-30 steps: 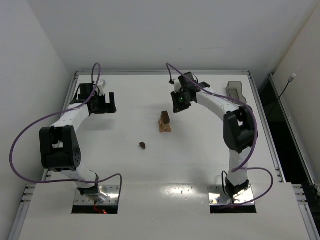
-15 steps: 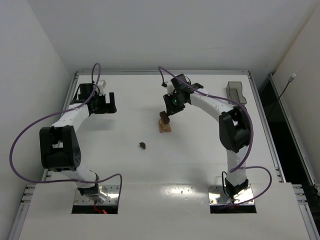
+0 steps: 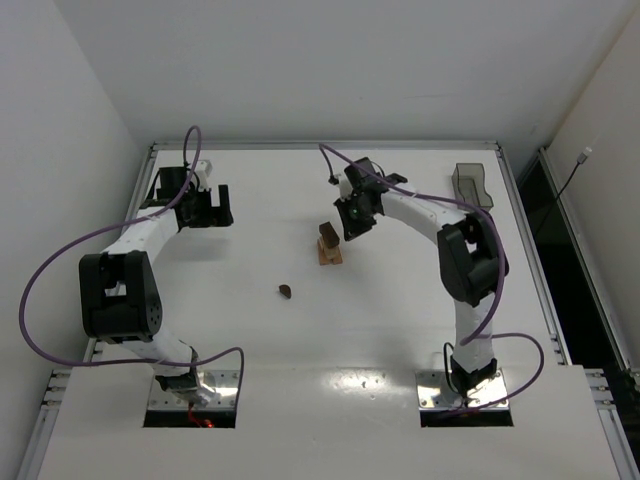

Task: Build the wood block tower

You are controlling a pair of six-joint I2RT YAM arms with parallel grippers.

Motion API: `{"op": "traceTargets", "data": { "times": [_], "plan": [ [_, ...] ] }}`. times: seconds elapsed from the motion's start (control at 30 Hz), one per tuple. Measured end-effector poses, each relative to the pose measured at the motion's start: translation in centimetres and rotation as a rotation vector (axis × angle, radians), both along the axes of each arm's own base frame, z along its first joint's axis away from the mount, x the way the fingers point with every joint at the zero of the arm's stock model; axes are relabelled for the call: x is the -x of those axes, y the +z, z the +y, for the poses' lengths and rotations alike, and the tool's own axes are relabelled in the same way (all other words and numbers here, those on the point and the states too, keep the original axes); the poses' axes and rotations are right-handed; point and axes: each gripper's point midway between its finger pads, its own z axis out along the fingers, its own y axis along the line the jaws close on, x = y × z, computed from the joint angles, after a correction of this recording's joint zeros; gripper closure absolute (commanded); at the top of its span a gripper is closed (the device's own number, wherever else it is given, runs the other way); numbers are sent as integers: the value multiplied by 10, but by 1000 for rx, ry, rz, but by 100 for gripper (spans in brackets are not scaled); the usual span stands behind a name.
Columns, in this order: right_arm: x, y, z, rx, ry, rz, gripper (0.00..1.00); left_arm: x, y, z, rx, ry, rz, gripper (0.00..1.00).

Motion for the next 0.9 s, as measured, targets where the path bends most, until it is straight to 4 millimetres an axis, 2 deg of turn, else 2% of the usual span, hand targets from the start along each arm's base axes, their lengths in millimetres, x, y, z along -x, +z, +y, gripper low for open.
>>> {"op": "traceTargets", "data": {
  "times": [0.13,0.3,0.37,0.9],
  "plan": [
    [10,-6,-6,16,-2,22,100,0,0,0,0,0,0,0],
    [13,3,-4,5,6,7,88,0,0,0,0,0,1,0],
    [13,8,-1,-4,14,-1,86,0,0,0,0,0,1,0],
    [19,12,7,-29,44,3,84,0,-4,0,1,0,9,0]
  ]
}}
